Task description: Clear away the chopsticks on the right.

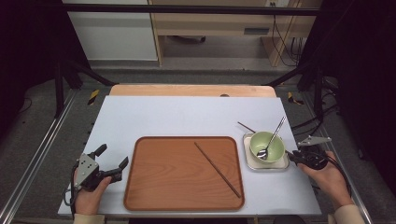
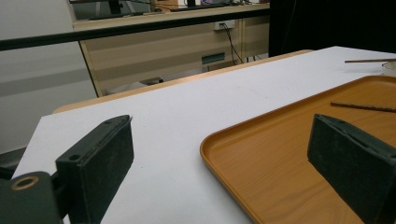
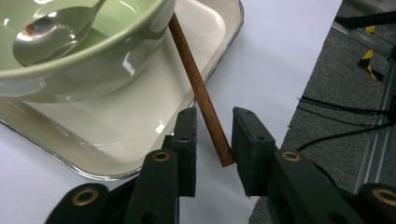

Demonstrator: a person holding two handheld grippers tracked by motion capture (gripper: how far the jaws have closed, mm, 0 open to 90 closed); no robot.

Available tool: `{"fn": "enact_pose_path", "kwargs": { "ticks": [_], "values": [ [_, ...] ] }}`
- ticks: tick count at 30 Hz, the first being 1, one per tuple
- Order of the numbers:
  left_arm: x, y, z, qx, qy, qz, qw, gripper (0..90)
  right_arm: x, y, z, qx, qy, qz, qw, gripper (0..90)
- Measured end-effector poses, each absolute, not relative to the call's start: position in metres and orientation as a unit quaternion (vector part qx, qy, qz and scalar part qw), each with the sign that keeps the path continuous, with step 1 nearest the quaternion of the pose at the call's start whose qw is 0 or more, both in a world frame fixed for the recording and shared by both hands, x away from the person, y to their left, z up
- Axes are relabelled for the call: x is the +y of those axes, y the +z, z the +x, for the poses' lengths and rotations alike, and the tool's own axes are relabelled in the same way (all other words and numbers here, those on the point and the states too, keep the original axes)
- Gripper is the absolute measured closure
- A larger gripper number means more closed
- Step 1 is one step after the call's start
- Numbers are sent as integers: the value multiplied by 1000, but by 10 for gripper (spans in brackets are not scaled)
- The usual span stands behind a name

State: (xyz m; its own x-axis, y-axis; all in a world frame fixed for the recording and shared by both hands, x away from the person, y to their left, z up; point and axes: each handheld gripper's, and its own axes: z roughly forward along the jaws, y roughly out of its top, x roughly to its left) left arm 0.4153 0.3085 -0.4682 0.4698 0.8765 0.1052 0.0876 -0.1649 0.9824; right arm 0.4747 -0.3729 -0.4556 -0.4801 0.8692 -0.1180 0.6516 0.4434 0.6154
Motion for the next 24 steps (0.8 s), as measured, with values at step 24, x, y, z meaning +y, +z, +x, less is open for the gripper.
{"fn": "enact_pose_path", "kwargs": {
  "ticks": [24],
  "values": [
    [308,-468,415,361,367,668,537,68,-382,-418,469,763,292,510,269,845]
  ]
}}
